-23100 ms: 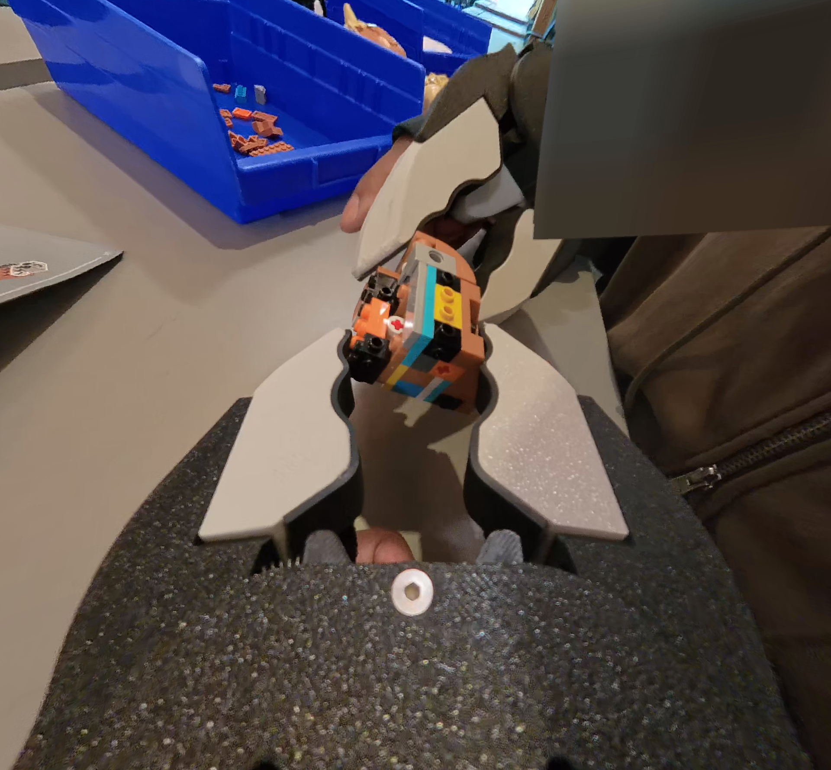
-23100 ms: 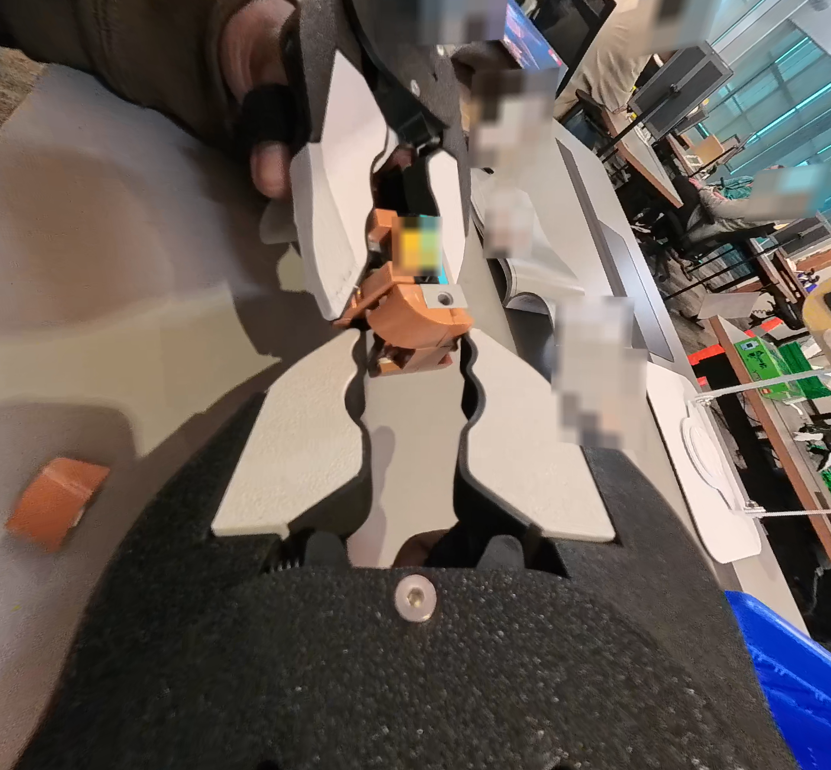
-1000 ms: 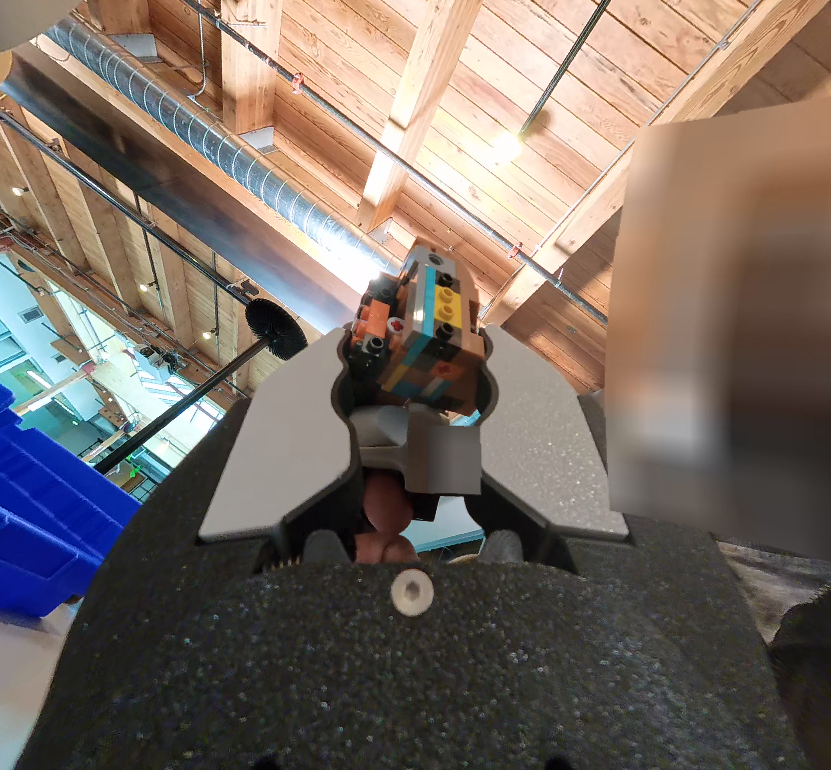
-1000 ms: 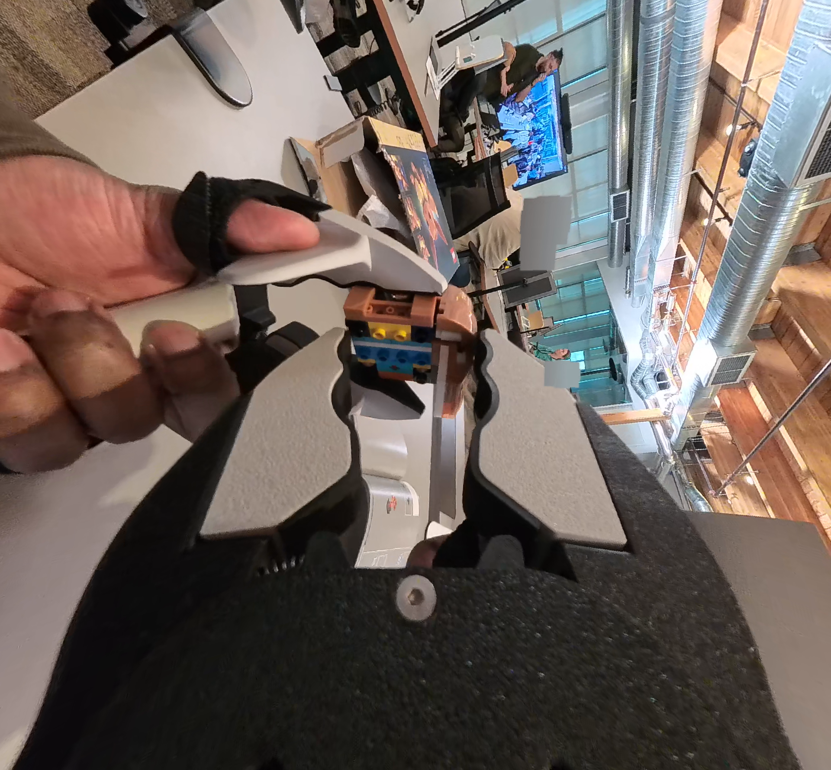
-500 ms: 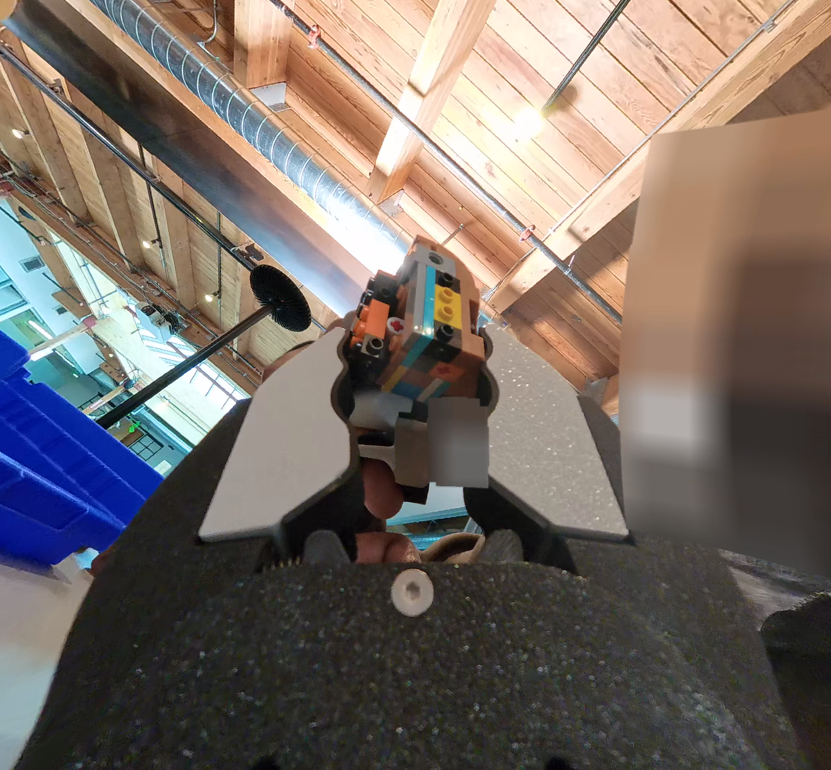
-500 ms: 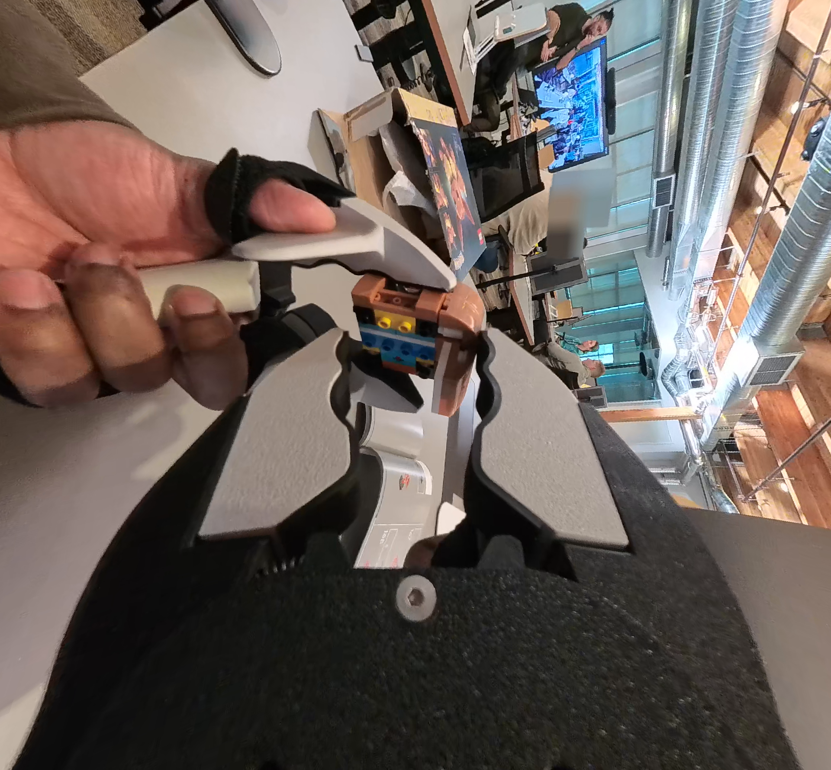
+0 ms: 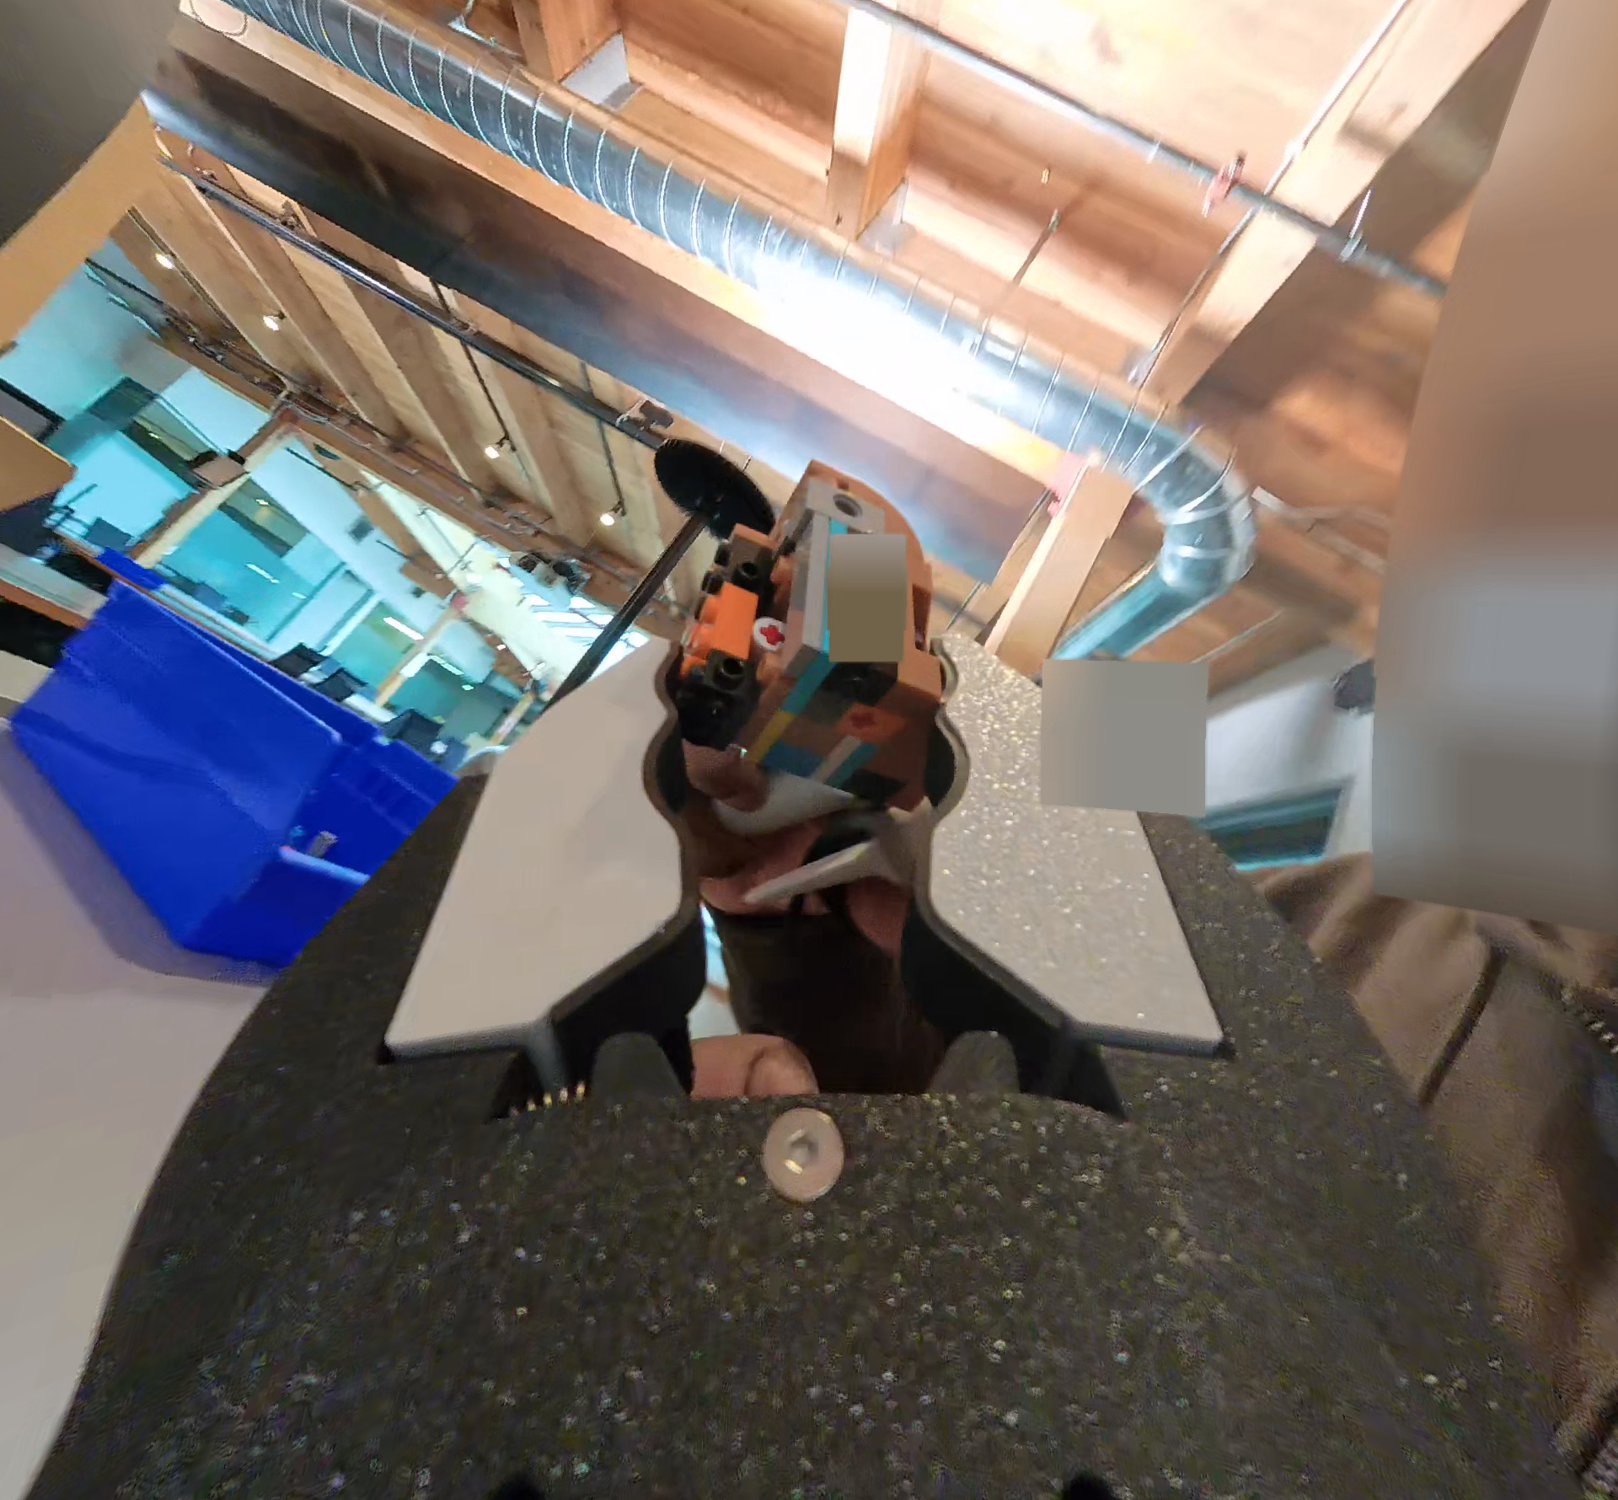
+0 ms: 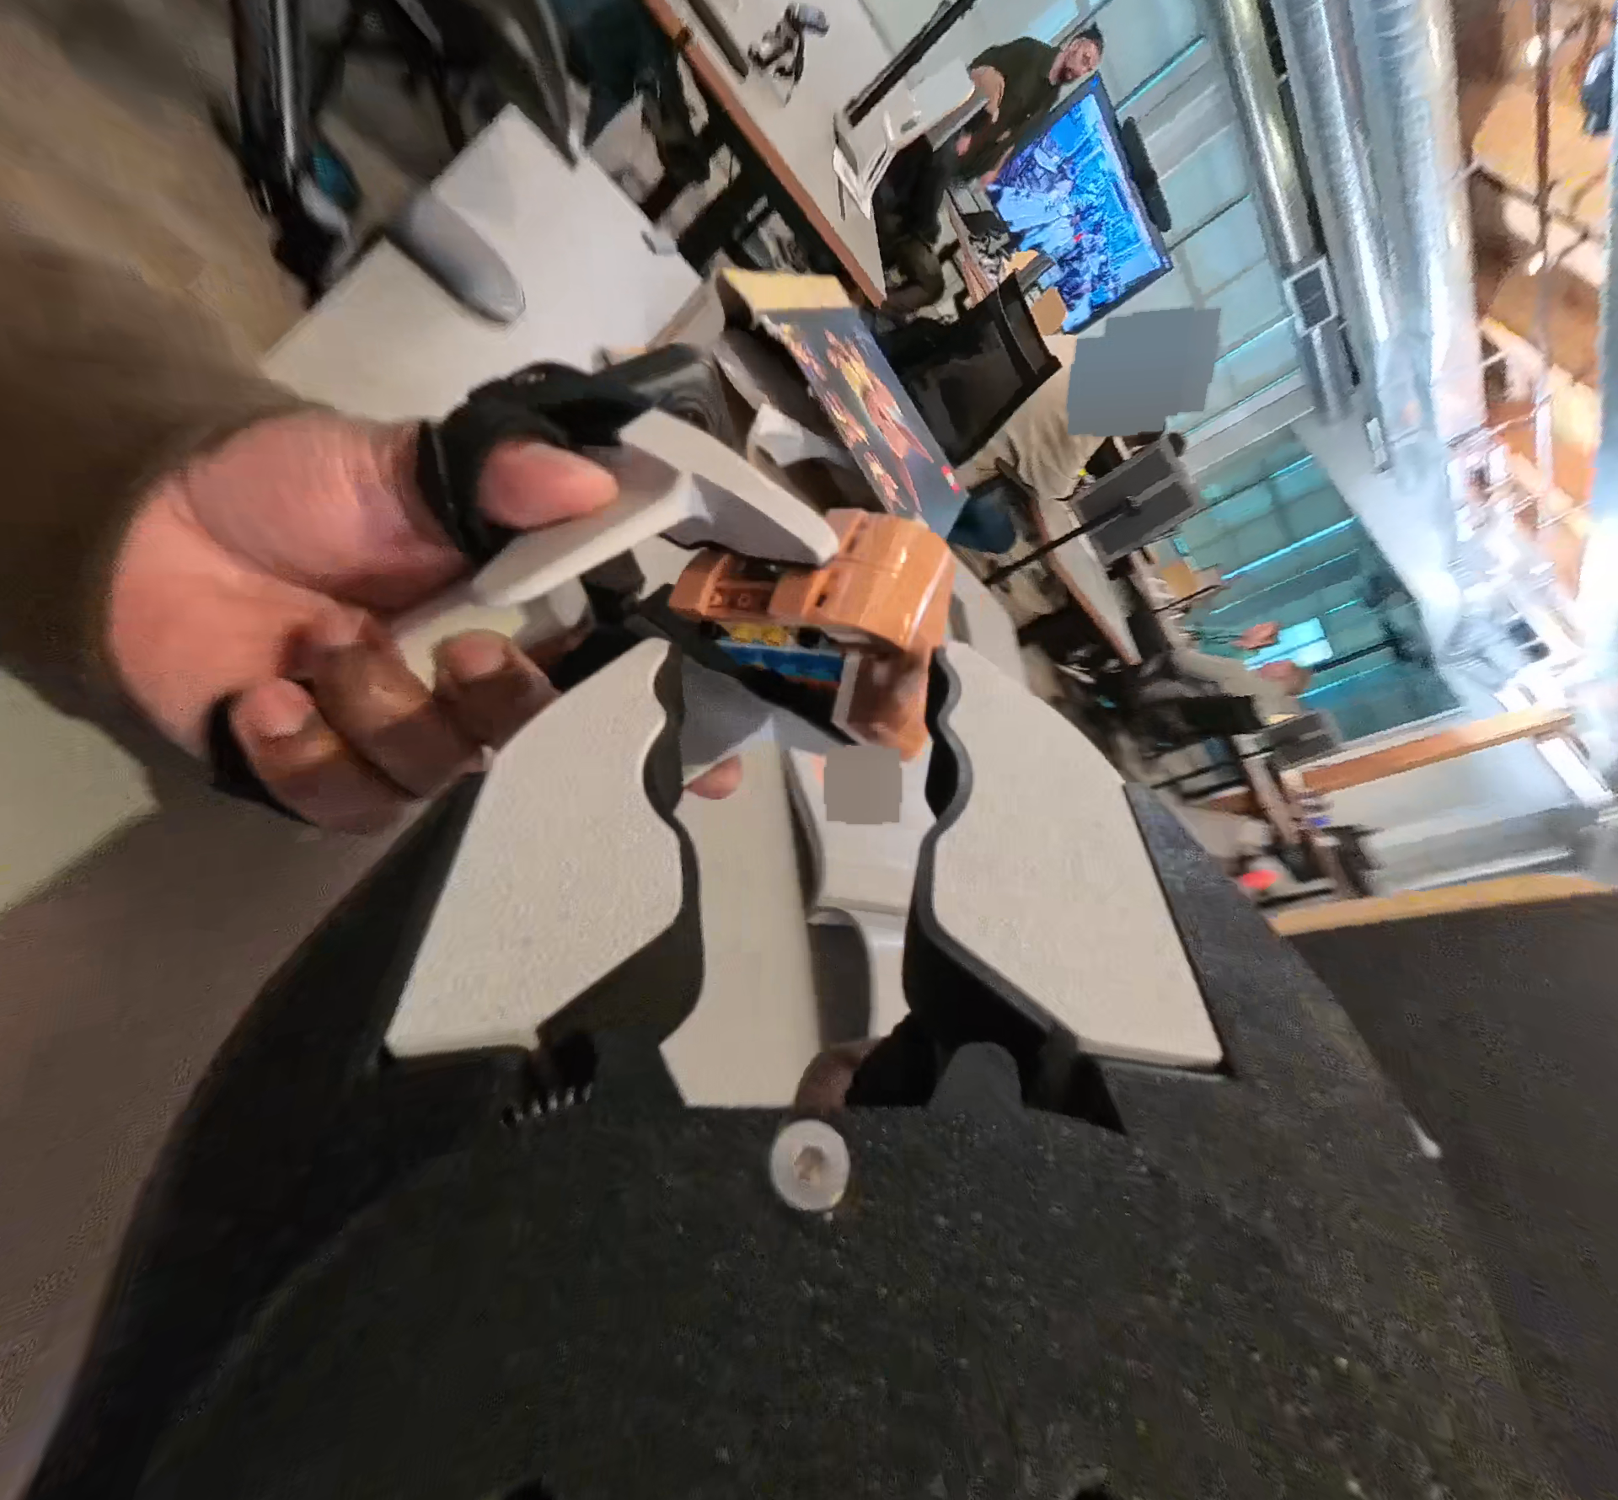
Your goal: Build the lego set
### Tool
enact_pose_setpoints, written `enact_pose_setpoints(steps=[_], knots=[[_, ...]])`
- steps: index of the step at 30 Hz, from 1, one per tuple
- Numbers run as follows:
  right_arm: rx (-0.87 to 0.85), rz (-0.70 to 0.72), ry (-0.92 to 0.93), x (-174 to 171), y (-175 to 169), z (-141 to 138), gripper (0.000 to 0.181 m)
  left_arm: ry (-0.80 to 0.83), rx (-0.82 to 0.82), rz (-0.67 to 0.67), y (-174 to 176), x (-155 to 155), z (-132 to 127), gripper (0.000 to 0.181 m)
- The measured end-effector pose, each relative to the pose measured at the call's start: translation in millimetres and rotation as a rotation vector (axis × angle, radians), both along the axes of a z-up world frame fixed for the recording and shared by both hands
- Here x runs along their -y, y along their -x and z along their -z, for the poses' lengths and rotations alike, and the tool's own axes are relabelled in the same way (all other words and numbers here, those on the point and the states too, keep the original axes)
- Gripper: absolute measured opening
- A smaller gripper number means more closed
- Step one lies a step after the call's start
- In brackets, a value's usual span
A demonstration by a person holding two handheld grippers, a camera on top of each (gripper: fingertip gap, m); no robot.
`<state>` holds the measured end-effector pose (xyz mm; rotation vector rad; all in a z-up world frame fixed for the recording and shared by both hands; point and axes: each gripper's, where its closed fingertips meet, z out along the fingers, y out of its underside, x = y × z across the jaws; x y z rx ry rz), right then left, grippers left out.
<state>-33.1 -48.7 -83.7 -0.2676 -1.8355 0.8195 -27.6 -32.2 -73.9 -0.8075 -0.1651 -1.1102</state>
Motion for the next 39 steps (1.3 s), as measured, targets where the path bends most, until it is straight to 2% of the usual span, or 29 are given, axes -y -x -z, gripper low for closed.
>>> enact_pose_setpoints(steps=[5,8,13,19,25,39], knots=[[0.081,-0.07,0.478,-10,-9,-33,0.047,0.026,-0.18,-0.055,-6,0,2,0.053],[0.148,-0.124,0.64,-11,-10,-39,0.036,0.034,-0.249,-0.05,-12,0,4,0.053],[0.241,-0.143,0.667,-11,-9,-28,0.028,0.042,-0.286,-0.024,-18,-1,7,0.053],[0.275,-0.181,0.636,-4,-16,-18,0.013,0.066,-0.304,0.002,-23,-4,11,0.053],[0.291,-0.195,0.683,-5,-18,-17,0.012,0.077,-0.324,0.007,-25,-4,13,0.053],[0.268,-0.126,0.689,-17,-21,-5,0.009,0.171,-0.41,-0.031,-25,-14,26,0.052]])
